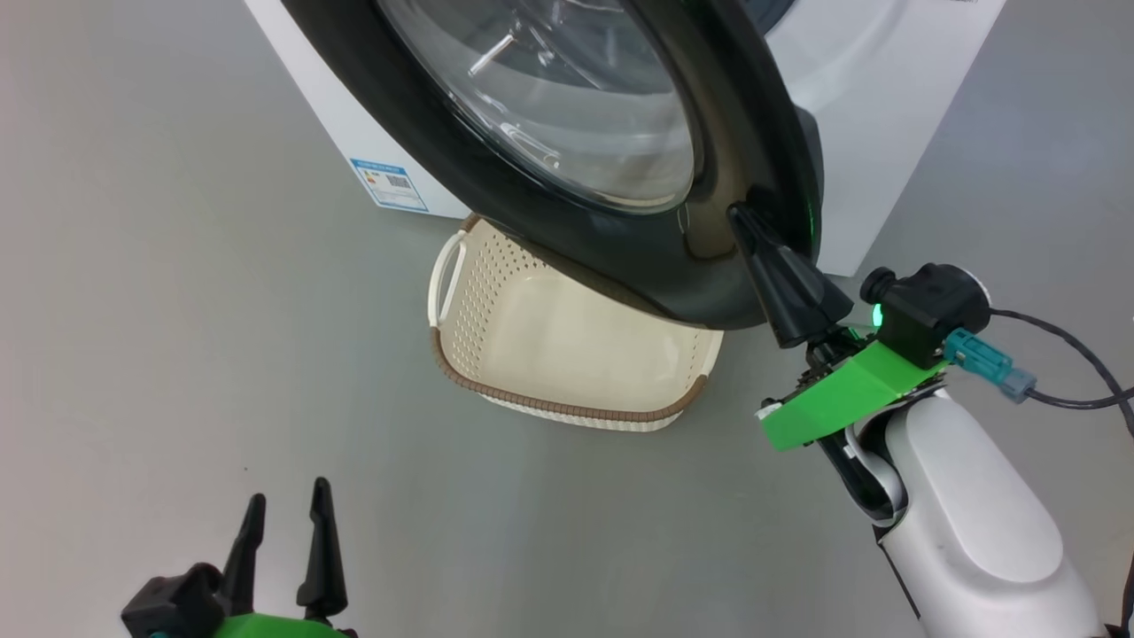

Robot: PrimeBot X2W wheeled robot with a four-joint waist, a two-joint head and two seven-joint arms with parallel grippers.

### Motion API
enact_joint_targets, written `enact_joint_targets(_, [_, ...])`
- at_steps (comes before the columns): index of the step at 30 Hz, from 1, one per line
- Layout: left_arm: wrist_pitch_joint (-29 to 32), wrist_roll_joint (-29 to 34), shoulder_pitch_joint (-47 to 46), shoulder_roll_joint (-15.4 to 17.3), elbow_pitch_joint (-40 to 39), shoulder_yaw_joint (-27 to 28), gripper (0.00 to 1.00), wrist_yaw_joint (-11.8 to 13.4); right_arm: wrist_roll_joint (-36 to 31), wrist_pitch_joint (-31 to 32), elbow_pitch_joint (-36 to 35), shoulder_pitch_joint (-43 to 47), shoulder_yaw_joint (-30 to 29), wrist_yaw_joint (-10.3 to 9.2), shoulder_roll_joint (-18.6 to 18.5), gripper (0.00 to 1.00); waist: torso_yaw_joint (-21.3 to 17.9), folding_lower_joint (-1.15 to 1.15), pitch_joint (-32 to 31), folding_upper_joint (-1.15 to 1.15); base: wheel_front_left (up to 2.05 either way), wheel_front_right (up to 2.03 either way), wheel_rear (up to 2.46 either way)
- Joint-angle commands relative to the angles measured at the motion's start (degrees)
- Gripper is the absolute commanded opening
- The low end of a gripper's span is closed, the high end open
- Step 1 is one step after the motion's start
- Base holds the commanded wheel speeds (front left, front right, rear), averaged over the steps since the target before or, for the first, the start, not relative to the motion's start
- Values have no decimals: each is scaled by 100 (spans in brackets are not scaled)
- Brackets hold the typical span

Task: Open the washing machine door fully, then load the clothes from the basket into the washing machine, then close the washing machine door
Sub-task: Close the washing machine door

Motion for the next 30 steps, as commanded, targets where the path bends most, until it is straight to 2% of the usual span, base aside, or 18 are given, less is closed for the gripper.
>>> enact_joint_targets(1, [-37, -63, -137, 58, -130, 137, 100, 47, -2, -27, -157, -136, 19, 9, 67, 0, -12, 0, 59, 0, 0, 0, 0])
enact_joint_targets(30, [-37, -464, -553, 58, -411, -515, 100, 177, -251, -27, -223, -1581, -346, 9, -657, 0, 306, 0, 1188, 0, 0, 0, 0])
